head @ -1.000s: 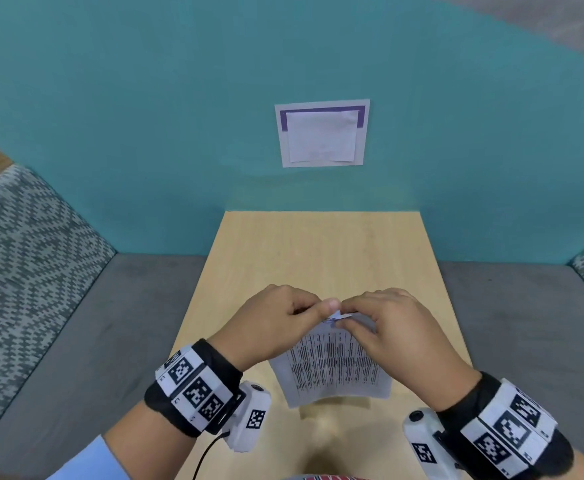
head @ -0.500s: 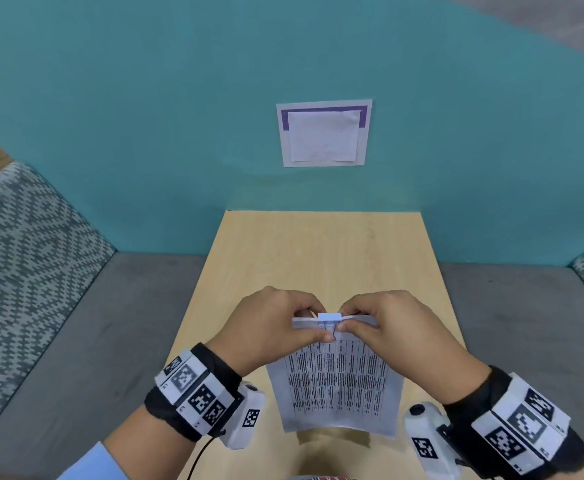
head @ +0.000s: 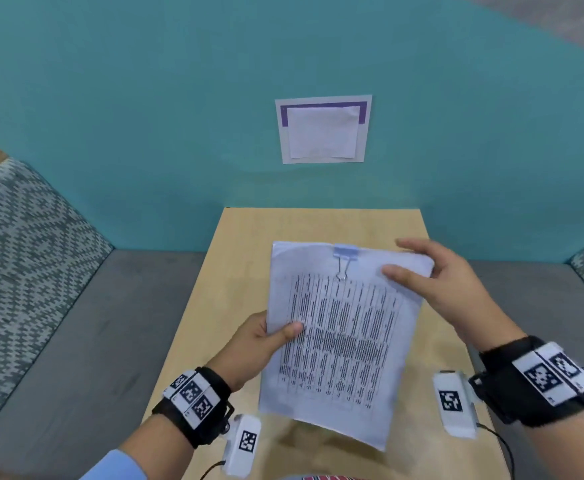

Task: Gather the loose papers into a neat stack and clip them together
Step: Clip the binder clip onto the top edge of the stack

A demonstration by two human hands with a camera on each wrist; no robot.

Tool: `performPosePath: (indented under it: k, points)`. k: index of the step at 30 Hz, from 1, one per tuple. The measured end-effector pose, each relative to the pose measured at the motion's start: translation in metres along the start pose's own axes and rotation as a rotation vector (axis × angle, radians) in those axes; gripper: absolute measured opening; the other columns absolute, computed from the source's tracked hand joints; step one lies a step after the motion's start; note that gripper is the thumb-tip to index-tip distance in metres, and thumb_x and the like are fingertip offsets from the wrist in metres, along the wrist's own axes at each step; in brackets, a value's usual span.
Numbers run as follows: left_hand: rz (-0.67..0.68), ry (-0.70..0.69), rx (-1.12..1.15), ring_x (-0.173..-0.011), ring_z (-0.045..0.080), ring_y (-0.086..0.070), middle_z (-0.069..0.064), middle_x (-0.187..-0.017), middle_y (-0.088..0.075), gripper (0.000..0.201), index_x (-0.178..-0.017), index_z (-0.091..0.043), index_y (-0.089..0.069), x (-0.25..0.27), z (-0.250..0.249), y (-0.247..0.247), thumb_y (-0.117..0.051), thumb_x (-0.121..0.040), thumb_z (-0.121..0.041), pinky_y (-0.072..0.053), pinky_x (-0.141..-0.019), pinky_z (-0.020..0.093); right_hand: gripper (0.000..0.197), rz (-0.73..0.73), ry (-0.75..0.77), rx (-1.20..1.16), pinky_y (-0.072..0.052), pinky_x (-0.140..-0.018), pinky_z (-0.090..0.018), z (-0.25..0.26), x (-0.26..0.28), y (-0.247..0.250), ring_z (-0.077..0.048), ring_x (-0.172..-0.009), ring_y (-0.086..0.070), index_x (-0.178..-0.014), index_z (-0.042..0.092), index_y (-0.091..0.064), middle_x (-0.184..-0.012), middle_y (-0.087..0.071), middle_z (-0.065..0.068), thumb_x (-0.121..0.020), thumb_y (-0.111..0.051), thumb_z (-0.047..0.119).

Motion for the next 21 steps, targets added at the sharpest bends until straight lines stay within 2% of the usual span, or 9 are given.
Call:
performPosePath:
  k: [2,4,5,7,10,12,14,17,21]
  points:
    - [-0.01,-0.001,0.04,-0.121,0.024,-0.073,0.004,-0.129,-0.077,0.03,-0.132,-0.011,-0.071,-0.01,-0.006,0.006,-0.061,-0.105,-0.02,-0.058,-0.105,0.039,0.055,0.193,-0.182,-0.17,-0.057,-0.101,-0.049,-0.044,0.01,-0.013,-0.025,-0.119,-0.072,-0.132,0.021,-0.066,-0.126,-0.076,0.002,-0.083,-0.08,0.042]
    - [-0.025,0.004,0.078,-0.125,0.025,-0.071,0.005,-0.133,-0.076,0.035,-0.135,-0.01,-0.069,-0.023,-0.009,0.011,-0.063,-0.104,-0.023,-0.055,-0.109,0.043,0.044,0.387,-0.342,-0.226,-0.053,-0.106,-0.054,-0.085,0.029,-0.033,-0.029,-0.121,-0.071,-0.134,0.016,-0.065,-0.13,-0.075,-0.003,-0.092,-0.072,0.027]
    - [-0.042,0.008,0.103,-0.126,0.025,-0.07,0.005,-0.134,-0.075,0.039,-0.136,-0.01,-0.068,-0.03,-0.009,0.014,-0.066,-0.101,-0.026,-0.053,-0.111,0.044,0.04,0.422,-0.38,-0.227,-0.052,-0.107,-0.055,-0.1,0.036,-0.042,-0.03,-0.12,-0.071,-0.134,0.014,-0.067,-0.13,-0.075,-0.006,-0.095,-0.07,0.02]
    - [-0.087,0.03,0.179,-0.13,0.026,-0.067,0.005,-0.138,-0.072,0.046,-0.14,-0.013,-0.064,-0.043,-0.003,0.02,-0.07,-0.097,-0.028,-0.05,-0.113,0.047,0.034,0.353,-0.424,-0.255,-0.053,-0.106,-0.056,-0.128,0.04,-0.052,-0.032,-0.12,-0.071,-0.132,0.012,-0.067,-0.128,-0.075,-0.008,-0.098,-0.066,0.011]
    - [-0.121,0.159,0.265,-0.125,0.031,-0.07,0.008,-0.137,-0.073,0.038,-0.139,-0.015,-0.059,-0.054,0.025,0.023,-0.067,-0.103,-0.021,-0.052,-0.11,0.056,0.036,0.157,-0.466,-0.372,-0.053,-0.104,-0.058,-0.156,0.031,-0.06,-0.038,-0.12,-0.07,-0.135,0.009,-0.064,-0.127,-0.076,-0.011,-0.1,-0.061,0.0]
    - [-0.073,0.292,0.194,-0.116,0.031,-0.075,0.007,-0.128,-0.077,0.026,-0.131,-0.018,-0.061,-0.051,0.052,0.017,-0.061,-0.105,-0.014,-0.054,-0.106,0.06,0.034,0.078,-0.488,-0.401,-0.051,-0.106,-0.059,-0.172,0.025,-0.066,-0.038,-0.119,-0.07,-0.132,0.009,-0.065,-0.125,-0.076,-0.011,-0.101,-0.058,-0.003]
    - [-0.003,0.397,0.111,-0.107,0.027,-0.076,0.0,-0.119,-0.08,0.032,-0.129,-0.025,-0.061,-0.044,0.081,0.009,-0.054,-0.105,-0.005,-0.057,-0.102,0.054,0.031,0.04,-0.517,-0.365,-0.05,-0.108,-0.058,-0.19,0.018,-0.072,-0.036,-0.119,-0.07,-0.128,0.011,-0.066,-0.127,-0.076,-0.011,-0.103,-0.056,-0.004]
    - [0.009,0.493,0.073,-0.106,0.026,-0.072,-0.002,-0.122,-0.073,0.043,-0.138,-0.025,-0.054,-0.042,0.115,0.007,-0.048,-0.104,0.001,-0.059,-0.095,0.051,0.038,0.118,-0.602,-0.284,-0.052,-0.106,-0.057,-0.215,0.015,-0.084,-0.034,-0.118,-0.07,-0.13,0.017,-0.062,-0.133,-0.071,-0.012,-0.103,-0.05,-0.008]
    - [-0.041,0.549,0.068,-0.109,0.028,-0.07,0.002,-0.123,-0.07,0.041,-0.143,-0.018,-0.05,-0.061,0.152,0.016,-0.047,-0.107,0.0,-0.063,-0.078,0.04,0.048,0.25,-0.712,-0.176,-0.064,-0.078,-0.043,-0.235,0.013,-0.098,-0.029,-0.108,-0.073,-0.126,0.019,-0.061,-0.121,-0.075,-0.006,-0.097,-0.042,-0.015]
Point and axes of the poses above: each hand's wrist, its own x-axis away from the middle knuckle, its own y-axis out of the back of the hand, z = x × y, the point moved 5 cm from there along -x, towards the middle knuckle
